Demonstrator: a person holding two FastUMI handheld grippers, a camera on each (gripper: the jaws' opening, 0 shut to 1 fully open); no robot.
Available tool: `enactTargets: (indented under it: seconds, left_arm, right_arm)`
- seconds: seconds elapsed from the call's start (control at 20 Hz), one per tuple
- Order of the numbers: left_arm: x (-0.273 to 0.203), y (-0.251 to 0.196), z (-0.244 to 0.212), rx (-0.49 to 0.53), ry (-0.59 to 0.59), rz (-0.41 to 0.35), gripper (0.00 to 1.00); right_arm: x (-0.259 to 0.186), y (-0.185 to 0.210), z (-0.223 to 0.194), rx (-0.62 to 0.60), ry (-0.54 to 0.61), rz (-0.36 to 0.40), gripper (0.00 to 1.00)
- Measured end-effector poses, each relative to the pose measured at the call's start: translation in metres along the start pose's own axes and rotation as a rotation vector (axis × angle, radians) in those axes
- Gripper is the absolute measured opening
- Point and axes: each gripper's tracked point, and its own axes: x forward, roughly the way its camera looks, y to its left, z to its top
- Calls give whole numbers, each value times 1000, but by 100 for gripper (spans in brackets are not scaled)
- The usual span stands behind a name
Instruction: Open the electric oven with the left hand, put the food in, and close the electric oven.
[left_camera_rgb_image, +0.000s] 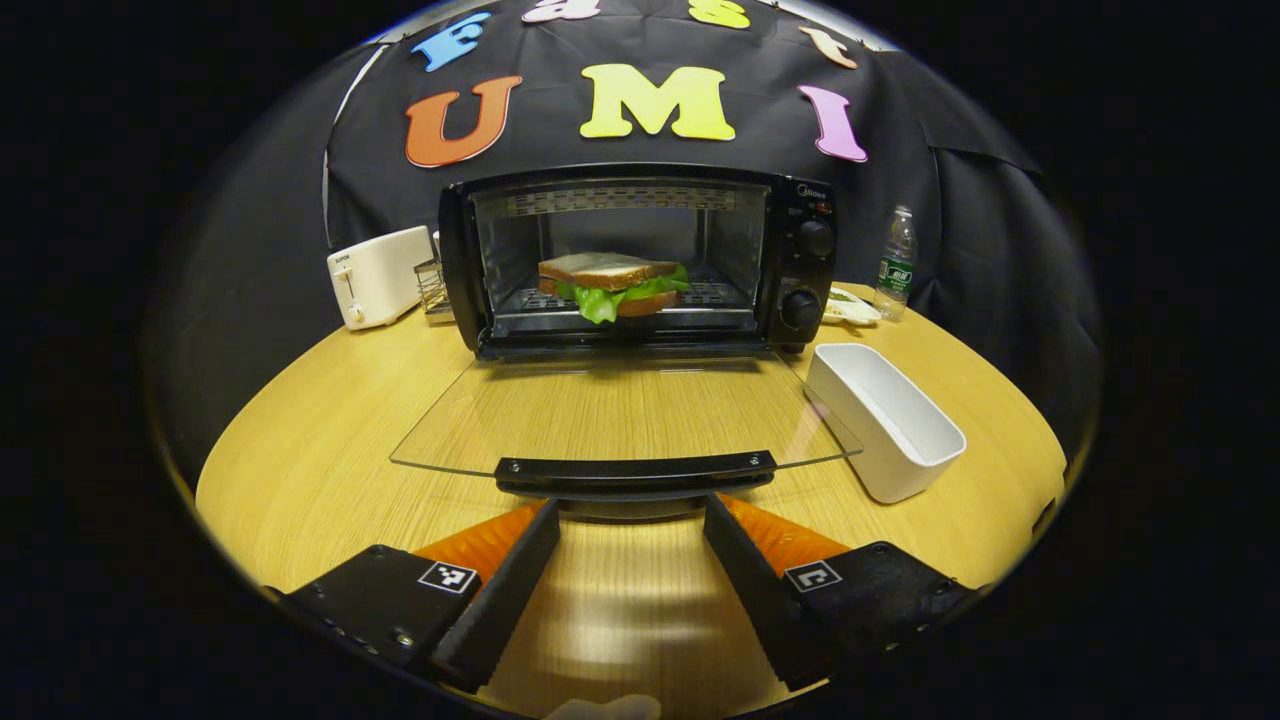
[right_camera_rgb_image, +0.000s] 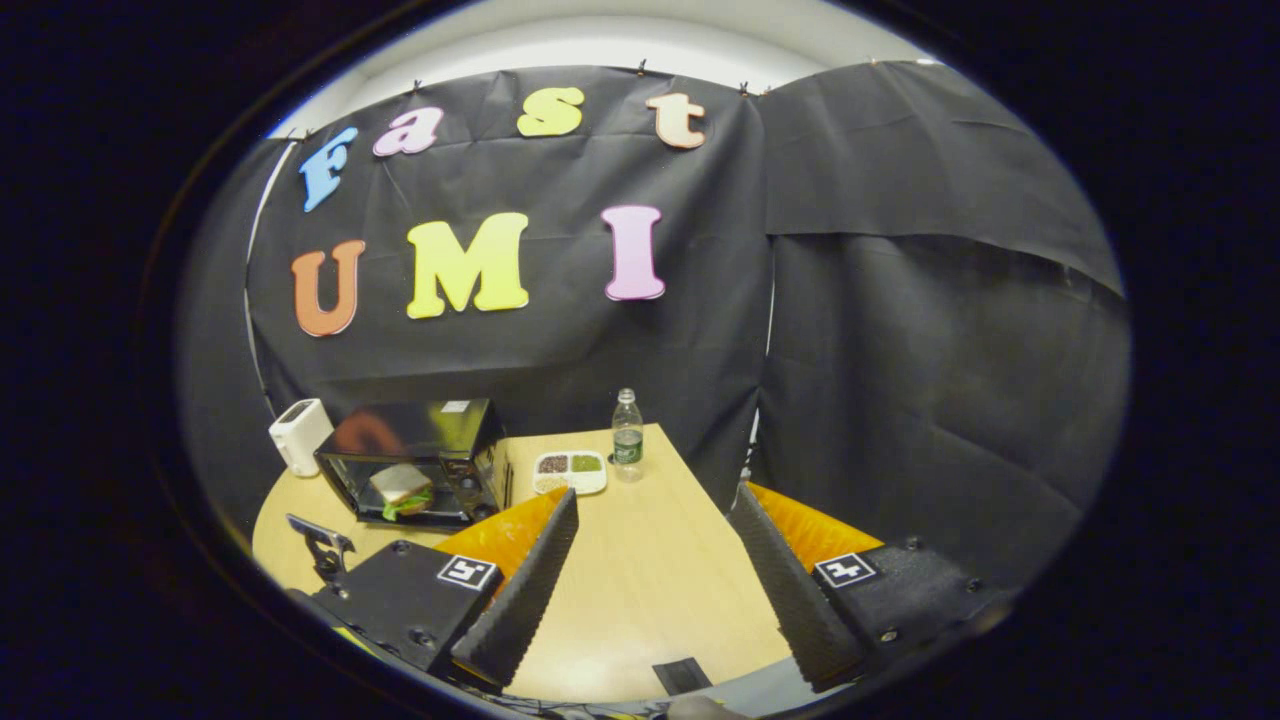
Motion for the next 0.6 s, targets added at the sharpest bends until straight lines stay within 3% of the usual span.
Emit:
enactTargets:
  seconds: [0.05,0.3,0.35,0.4,0.5,0.55,0.6]
  left_arm:
    - [0,0,0,-1,4,0,96]
    - [-2,3,12,-6,7,3,95]
    - [-3,3,15,-6,7,-2,100]
    - [-5,3,19,-2,7,-3,95]
    - [-9,4,27,3,3,-2,96]
    - [-10,5,32,5,-1,-1,95]
    - [-11,5,37,6,-6,-1,95]
  right_arm:
    - [2,-1,0,-1,2,-2,100]
    - [8,7,4,-5,15,8,100]
    - [9,10,4,-7,19,14,100]
    - [9,12,5,-10,23,19,100]
    - [12,16,8,-13,29,29,100]
    - [13,17,10,-13,32,32,90]
    - [14,20,14,-13,32,39,90]
